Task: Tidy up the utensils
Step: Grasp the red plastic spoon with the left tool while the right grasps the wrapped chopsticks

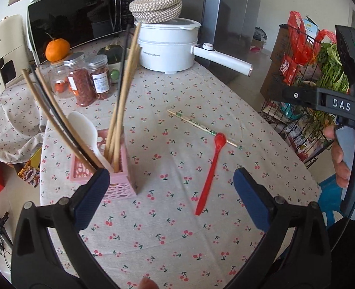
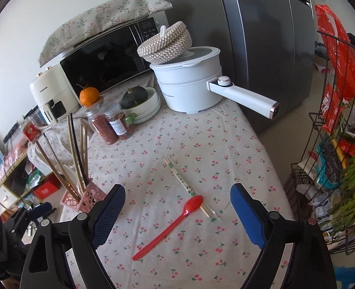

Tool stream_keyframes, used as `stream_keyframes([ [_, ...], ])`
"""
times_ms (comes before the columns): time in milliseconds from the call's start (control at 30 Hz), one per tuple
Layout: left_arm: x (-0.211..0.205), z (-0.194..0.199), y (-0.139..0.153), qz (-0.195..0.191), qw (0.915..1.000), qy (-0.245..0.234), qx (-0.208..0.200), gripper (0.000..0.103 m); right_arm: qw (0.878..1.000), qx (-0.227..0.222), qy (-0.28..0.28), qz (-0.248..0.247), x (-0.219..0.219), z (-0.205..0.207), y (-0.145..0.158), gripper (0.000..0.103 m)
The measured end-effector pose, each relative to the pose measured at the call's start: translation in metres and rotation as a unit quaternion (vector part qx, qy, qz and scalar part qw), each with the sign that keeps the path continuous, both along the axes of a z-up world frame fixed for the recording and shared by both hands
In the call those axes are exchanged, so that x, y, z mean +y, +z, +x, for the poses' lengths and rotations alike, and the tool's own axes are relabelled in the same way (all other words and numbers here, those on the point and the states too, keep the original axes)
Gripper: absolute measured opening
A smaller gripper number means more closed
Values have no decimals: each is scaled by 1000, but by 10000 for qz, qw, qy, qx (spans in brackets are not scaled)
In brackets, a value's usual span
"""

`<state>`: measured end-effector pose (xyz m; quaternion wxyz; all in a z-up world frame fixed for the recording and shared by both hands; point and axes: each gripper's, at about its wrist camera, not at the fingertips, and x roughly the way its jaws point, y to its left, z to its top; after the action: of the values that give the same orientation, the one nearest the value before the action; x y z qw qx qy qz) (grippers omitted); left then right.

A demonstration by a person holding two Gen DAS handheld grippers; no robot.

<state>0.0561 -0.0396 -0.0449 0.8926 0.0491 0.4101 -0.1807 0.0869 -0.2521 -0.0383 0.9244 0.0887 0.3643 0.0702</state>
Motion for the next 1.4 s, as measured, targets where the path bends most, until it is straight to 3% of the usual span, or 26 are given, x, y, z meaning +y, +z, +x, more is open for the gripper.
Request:
stream_keyframes([
  [267, -56, 27, -31, 628, 9964, -232, 520, 102, 9977, 537, -367, -172, -29, 11, -18, 92],
  [333, -69, 38, -39, 786, 9946, -345, 590, 95, 9962, 727, -435, -221, -35, 17, -24, 92],
  [500, -95, 73, -63, 662, 9879, -809, 1147, 59, 9918, 1129, -570, -179, -52, 29, -38, 92],
  [767, -127, 112, -94, 475, 9790, -1113, 1643, 52, 9844, 1576, -728, -282, -75, 41, -58, 92],
  [933, -144, 123, -108, 616, 9741, -1258, 1776, 42, 9811, 1738, -832, -153, -89, 46, -68, 92],
  [1033, -149, 125, -110, 739, 9741, -1239, 1742, 28, 9798, 1829, -796, -105, -91, 48, -74, 92],
  [1200, -145, 125, -107, 647, 9763, -1137, 1722, 28, 9800, 1834, -765, -104, -90, 50, -74, 92],
  [1400, -111, 100, -73, 232, 9858, -973, 1350, 28, 9809, 1817, -698, -32, -82, 53, -74, 92],
])
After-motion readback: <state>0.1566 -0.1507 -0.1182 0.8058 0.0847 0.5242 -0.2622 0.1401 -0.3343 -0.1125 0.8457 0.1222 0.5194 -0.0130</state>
